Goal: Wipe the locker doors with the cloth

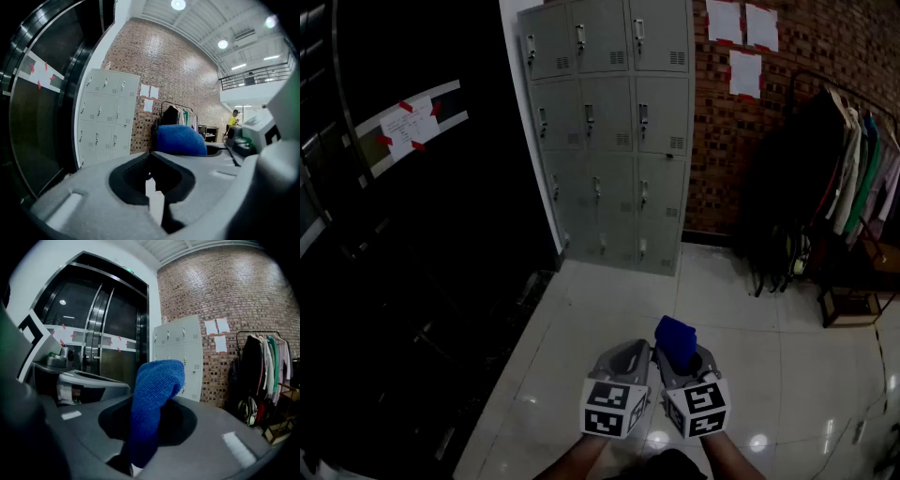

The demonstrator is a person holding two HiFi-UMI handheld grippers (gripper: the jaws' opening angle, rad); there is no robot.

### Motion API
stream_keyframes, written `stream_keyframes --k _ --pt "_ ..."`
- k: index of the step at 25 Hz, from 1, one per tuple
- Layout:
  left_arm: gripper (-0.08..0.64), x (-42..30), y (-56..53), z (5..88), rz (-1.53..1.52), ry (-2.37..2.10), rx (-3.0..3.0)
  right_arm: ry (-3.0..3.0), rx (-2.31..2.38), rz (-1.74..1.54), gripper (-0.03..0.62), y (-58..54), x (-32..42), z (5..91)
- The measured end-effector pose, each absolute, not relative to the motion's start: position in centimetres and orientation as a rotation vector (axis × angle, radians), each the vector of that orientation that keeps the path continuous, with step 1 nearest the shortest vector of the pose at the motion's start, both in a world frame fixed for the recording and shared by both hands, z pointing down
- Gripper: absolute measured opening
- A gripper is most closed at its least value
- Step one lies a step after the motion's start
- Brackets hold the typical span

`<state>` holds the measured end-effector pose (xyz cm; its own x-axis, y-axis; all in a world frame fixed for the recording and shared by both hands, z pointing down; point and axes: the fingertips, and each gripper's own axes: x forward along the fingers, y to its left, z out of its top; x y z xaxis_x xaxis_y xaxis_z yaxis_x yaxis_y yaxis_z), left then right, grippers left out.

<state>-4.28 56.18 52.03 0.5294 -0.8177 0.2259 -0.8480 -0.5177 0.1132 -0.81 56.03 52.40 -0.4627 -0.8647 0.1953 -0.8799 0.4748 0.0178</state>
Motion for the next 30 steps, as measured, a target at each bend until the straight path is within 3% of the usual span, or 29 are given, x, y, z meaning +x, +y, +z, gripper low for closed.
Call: stream_keyframes --k 11,30 --pt "0.003 -4.2 42.0 47.5 0.186 -1.485 2.596 -2.589 1.517 0.045 0.086 41.5 -1.8 47.9" --pt "0.003 5.9 13.4 40.0 0.223 -1.579 2.659 -2.684 1.550 -0.116 0.086 13.5 9.0 38.5"
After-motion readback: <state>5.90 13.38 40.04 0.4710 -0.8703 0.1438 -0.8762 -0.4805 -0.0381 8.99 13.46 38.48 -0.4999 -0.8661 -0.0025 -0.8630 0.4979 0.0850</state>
